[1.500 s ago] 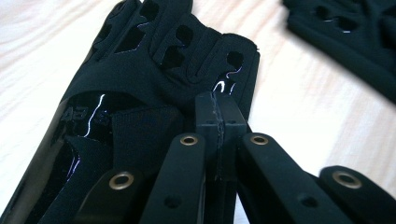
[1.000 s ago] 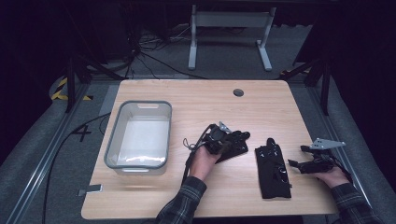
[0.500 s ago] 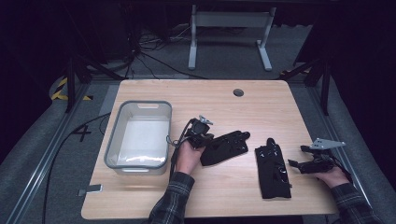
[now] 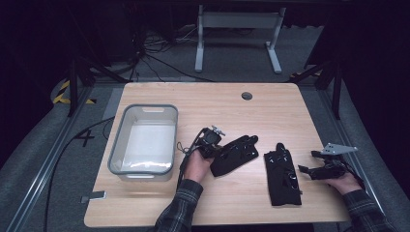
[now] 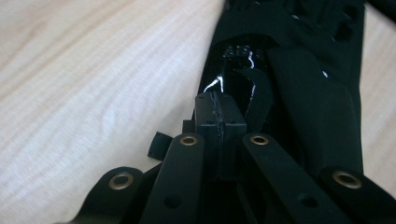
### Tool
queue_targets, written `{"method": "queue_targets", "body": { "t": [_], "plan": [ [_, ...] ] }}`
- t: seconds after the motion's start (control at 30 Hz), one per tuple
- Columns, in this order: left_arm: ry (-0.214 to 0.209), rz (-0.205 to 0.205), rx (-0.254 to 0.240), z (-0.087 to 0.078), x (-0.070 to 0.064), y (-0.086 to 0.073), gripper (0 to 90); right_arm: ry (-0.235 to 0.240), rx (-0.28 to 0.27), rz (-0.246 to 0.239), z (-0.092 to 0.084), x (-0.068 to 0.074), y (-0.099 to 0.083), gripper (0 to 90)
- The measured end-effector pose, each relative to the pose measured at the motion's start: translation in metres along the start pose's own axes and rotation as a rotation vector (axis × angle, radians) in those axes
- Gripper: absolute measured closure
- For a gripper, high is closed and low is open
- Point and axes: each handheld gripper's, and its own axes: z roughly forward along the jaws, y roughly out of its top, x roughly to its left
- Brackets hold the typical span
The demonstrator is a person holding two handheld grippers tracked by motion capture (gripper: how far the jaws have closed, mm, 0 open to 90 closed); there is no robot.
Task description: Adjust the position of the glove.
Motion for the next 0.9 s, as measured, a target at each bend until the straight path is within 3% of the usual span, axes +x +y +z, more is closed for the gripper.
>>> {"method": "queue_targets", "body": {
  "t": [0.4, 0.7, 0.9],
  "plan": [
    [-0.047, 0.039, 0.044, -0.008, -0.028, -0.014, 89.8, 0.000, 0.000, 0.000, 0.000, 0.000, 0.000, 10.8],
    [-0.142, 0.060, 0.028, -0.015, -0.050, -0.033, 89.8, -0.001, 0.000, 0.000, 0.000, 0.000, 0.000, 10.9],
    [-0.187, 0.081, 0.027, -0.014, -0.063, -0.037, 89.8, -0.001, 0.000, 0.002, 0.000, 0.000, 0.000, 10.9]
  ]
}}
